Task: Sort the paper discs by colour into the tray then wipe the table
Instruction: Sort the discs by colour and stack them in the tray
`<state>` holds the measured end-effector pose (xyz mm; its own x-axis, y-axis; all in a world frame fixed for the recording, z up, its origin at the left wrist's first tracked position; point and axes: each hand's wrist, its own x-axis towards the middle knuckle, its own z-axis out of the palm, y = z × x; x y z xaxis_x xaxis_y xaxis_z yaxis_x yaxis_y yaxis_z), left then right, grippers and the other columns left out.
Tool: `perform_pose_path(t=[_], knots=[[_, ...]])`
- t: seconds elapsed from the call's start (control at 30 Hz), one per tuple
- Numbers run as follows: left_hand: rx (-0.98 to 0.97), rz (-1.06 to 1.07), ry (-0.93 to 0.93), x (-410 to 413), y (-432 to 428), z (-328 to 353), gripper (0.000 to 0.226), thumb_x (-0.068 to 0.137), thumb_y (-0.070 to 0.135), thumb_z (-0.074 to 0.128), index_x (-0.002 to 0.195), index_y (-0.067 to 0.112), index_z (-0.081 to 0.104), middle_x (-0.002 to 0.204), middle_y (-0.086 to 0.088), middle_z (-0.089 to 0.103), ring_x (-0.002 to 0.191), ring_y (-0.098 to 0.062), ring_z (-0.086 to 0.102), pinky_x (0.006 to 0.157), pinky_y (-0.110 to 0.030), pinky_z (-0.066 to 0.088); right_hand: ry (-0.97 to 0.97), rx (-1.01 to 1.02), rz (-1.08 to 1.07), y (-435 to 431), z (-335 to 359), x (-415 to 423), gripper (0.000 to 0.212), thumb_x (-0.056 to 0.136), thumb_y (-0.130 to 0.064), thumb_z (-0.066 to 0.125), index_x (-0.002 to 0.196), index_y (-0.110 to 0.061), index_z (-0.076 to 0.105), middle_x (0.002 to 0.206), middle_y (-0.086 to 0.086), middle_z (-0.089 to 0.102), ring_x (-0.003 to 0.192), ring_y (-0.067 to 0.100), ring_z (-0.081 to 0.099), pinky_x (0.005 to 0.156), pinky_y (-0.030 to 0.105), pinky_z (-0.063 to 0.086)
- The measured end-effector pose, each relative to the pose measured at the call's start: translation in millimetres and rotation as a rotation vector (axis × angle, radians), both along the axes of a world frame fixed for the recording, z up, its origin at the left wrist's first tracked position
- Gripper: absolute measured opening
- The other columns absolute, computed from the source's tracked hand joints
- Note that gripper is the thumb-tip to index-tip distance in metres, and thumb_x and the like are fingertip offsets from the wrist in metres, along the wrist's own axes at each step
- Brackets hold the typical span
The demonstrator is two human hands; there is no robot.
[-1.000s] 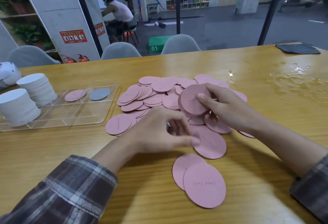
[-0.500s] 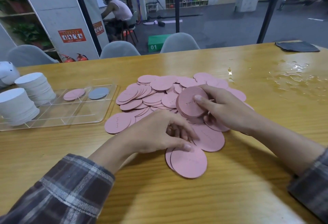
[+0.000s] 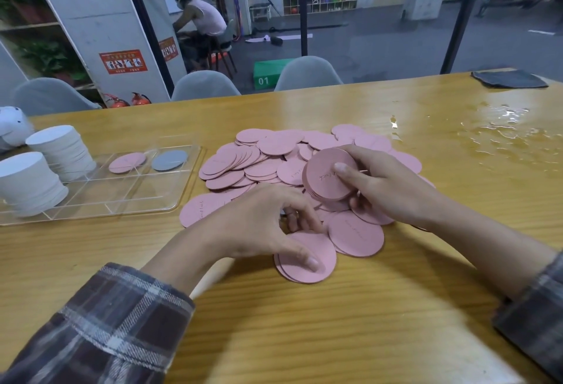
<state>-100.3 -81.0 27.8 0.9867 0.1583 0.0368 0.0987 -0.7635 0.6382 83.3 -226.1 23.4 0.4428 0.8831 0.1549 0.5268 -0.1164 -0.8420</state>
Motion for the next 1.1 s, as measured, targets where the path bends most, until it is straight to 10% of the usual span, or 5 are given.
perform_pose_path(t=[0.47, 0.6, 0.97, 1.1], knots=[[-0.432, 0.316, -0.394, 7, 24, 2, 0.011, 0.088, 0.011, 0.082, 0.097, 0.010, 0.077, 0.086, -0.006, 0.072, 0.070, -0.024, 0.069, 0.071, -0.057, 0.059, 0.212, -0.008, 0.002, 2, 0, -6, 0.027, 0.111, -0.029, 0.041, 0.100, -0.014, 0.060, 0.070, 0.012, 0.053, 0.053, 0.021, 0.052, 0.053, 0.032, 0.034], [-0.434, 0.365, -0.453, 14, 16, -6, 0.011, 0.086, 0.008, 0.084, 0.094, 0.009, 0.076, 0.078, -0.008, 0.070, 0.060, -0.019, 0.068, 0.053, -0.025, 0.056, 0.195, -0.022, 0.031, 0, 3, -8, 0.035, 0.110, -0.035, 0.039, 0.109, -0.007, 0.061, 0.076, 0.014, 0.058, 0.060, 0.023, 0.055, 0.055, 0.042, 0.040], [-0.331, 0.372, -0.554, 19, 13, -16, 0.012, 0.086, 0.016, 0.086, 0.092, 0.016, 0.075, 0.080, -0.006, 0.074, 0.071, -0.026, 0.074, 0.066, -0.050, 0.065, -0.013, -0.034, 0.179, -1, 4, -10, 0.018, 0.107, -0.028, 0.052, 0.120, -0.026, 0.065, 0.105, 0.014, 0.068, 0.085, 0.036, 0.067, 0.076, 0.063, 0.054], [-0.297, 0.367, -0.539, 18, 9, -12, 0.008, 0.089, 0.017, 0.082, 0.093, 0.015, 0.075, 0.081, -0.004, 0.074, 0.067, -0.021, 0.074, 0.060, -0.038, 0.063, -0.017, -0.035, 0.183, -1, 3, -11, 0.019, 0.108, -0.027, 0.050, 0.121, -0.025, 0.065, 0.102, 0.016, 0.068, 0.076, 0.034, 0.065, 0.074, 0.061, 0.054]])
